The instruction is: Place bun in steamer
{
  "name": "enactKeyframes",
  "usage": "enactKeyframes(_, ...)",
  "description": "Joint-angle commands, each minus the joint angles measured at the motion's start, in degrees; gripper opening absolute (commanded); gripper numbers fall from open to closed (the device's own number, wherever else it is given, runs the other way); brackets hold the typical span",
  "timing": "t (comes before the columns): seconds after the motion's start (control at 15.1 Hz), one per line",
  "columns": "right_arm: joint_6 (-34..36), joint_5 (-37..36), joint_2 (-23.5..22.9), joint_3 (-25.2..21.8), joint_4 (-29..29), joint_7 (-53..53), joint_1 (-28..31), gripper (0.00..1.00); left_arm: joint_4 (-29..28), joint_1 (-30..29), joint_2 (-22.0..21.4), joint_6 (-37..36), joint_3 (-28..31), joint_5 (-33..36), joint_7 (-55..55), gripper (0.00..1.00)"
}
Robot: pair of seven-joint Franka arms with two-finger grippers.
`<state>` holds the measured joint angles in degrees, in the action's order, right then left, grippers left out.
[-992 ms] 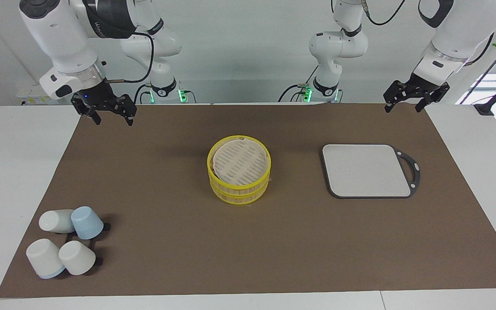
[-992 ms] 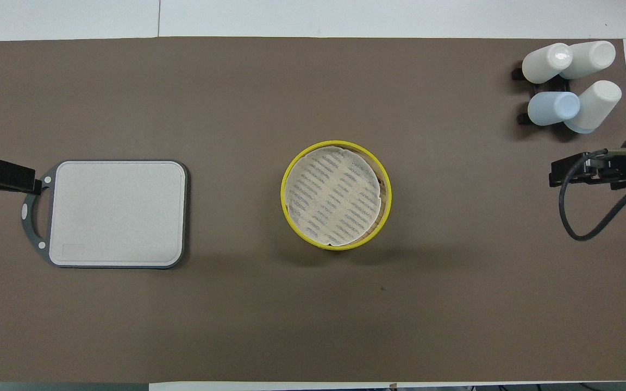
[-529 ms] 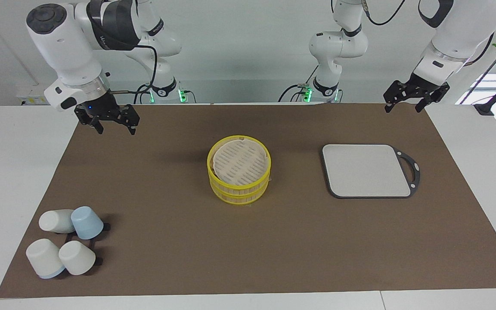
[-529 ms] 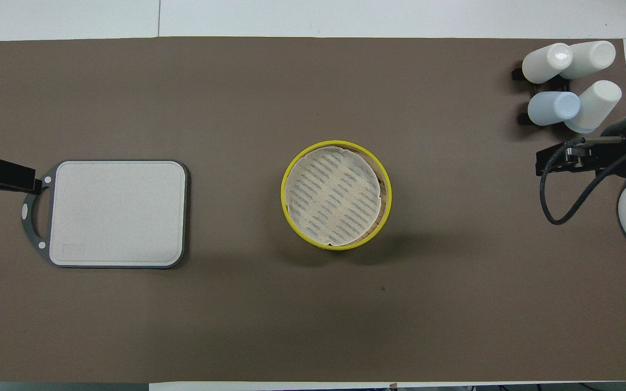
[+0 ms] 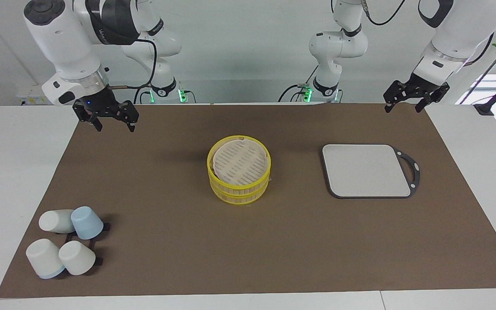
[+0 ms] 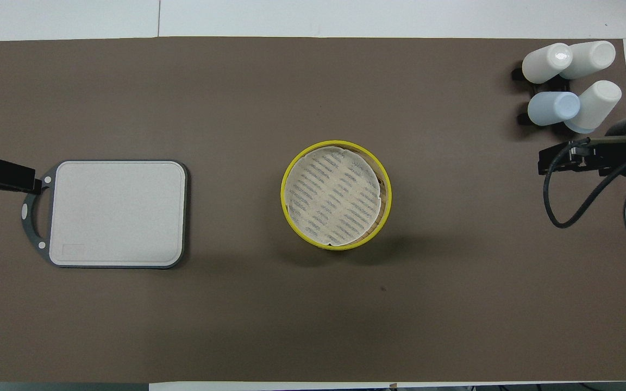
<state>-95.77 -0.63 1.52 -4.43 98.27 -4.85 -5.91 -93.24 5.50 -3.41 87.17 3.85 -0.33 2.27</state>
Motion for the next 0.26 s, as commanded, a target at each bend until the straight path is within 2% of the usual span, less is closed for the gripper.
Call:
enactKeyframes(0.0,0.41,0.02,0.33,-0.32,-0.09,1.6,-0.15,1.0,-0.45,-0.49,-0.11,0.89,-0.07,0.16,0.89,1.0)
enactKeyframes(0.2,0.41,0.02,0.33,-0.32,-0.09,1.6,-0.15,1.0,-0.45,-0.49,-0.11,0.98,-0.07,0.16,0.89,1.0)
